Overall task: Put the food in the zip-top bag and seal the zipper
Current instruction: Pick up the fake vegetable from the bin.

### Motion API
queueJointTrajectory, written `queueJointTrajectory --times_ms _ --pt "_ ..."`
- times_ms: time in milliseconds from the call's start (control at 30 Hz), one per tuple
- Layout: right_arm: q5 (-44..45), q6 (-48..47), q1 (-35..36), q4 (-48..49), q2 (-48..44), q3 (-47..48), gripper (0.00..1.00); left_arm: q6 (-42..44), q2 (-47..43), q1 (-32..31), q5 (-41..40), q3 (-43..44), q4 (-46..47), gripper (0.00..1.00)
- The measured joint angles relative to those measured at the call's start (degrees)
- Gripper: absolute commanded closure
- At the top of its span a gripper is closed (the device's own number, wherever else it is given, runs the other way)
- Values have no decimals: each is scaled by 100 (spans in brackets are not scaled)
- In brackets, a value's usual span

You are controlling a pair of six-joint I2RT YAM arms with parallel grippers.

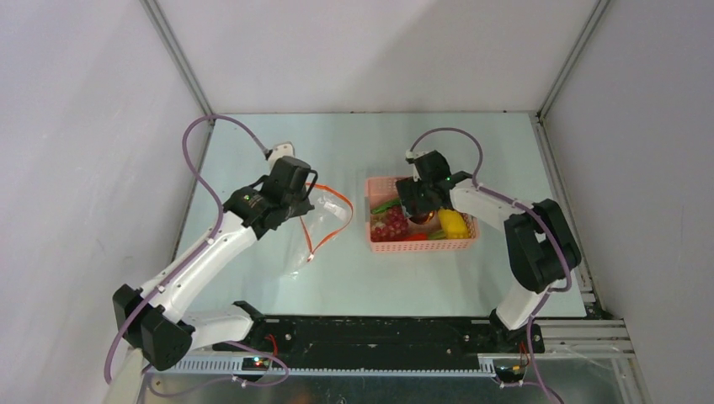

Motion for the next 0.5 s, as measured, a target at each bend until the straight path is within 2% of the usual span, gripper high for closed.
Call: queueJointTrajectory --times_ms 333,400,500 --pt "177 302 181 44 442 103 16 -39 76 -13 105 -31 61 100" --pt "225 343 205 48 459 114 20 -39 76 -17 127 -81 122 100" --pt "299 417 219 70 463 118 32 -39 74 -31 133 -118 138 100"
